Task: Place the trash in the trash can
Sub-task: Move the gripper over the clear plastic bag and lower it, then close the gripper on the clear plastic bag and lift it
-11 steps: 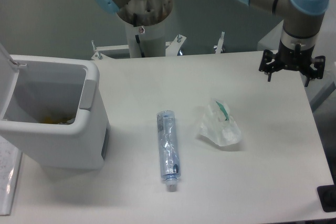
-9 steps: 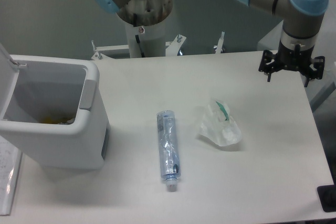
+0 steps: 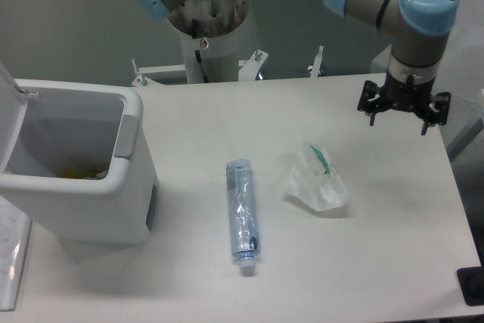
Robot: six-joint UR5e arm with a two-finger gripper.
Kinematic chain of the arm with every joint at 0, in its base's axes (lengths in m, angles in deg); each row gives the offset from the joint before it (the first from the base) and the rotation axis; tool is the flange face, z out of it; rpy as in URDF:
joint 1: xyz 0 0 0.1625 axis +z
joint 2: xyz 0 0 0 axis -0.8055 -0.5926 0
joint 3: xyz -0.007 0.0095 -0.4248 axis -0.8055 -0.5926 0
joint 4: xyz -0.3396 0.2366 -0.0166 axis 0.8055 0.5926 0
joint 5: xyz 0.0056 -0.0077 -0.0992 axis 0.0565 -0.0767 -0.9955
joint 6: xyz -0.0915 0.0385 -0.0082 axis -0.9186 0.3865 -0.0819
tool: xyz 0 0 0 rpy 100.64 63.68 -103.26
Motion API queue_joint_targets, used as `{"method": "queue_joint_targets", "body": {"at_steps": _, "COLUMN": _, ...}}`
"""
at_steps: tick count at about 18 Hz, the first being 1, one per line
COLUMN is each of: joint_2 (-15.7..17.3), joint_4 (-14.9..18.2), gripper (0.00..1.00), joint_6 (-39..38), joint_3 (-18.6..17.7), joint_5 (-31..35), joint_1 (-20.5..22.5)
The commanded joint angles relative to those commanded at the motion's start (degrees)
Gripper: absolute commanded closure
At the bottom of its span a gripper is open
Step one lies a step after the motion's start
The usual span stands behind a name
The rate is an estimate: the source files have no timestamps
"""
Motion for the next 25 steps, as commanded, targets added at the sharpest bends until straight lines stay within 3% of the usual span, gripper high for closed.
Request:
{"method": "queue_joint_targets", "body": {"at_steps": 3, "joint_2": 0.4, "joint_4": -6.0, "gripper": 0.00, "joint_6": -0.1, "joint_3": -5.7, "joint_5": -0.3, "joint_1": -1.0}}
{"method": "queue_joint_targets", "body": {"at_steps": 5, "joint_2": 0.3, "joint_4": -8.4, "gripper": 0.00, "joint_6": -1.0, "joint_3": -7.3, "joint_5": -0.3, "joint_1": -2.6}}
{"method": "queue_joint_targets", "body": {"at_steps": 12, "joint_2": -3.3, "joint_4": -8.6, "gripper": 0.00, "joint_6": -4.2, "joint_3": -9.7, "joint_5": 0.4, "joint_1": -7.8}}
{"method": "queue_joint_targets", "body": {"at_steps": 14, "joint_2": -3.0, "joint_4": -8.5, "gripper": 0.00, "joint_6": -6.1, "joint_3": -11.5, "joint_5": 0.6, "joint_1": -8.2}}
{"method": "queue_joint_targets", "body": {"at_steps": 18, "joint_2": -0.8, "joint_4": -8.5, "gripper": 0.00, "joint_6": -20.5, "joint_3": -11.4, "joint_5": 1.9, "joint_1": -8.4}}
{"method": "queue_joint_targets", "body": {"at_steps": 23, "joint_2": 0.1, "joint_4": -8.5, "gripper": 0.00, "joint_6": -22.8, "joint_3": -12.8, "joint_5": 10.6, "joint_1": -8.4}}
{"method": "queue_joint_targets", "body": {"at_steps": 25, "joint_2": -0.5, "joint_4": -8.5, "gripper": 0.00, "joint_6": -23.6, "joint_3": -12.8, "joint_5": 11.1, "joint_1": -8.4}}
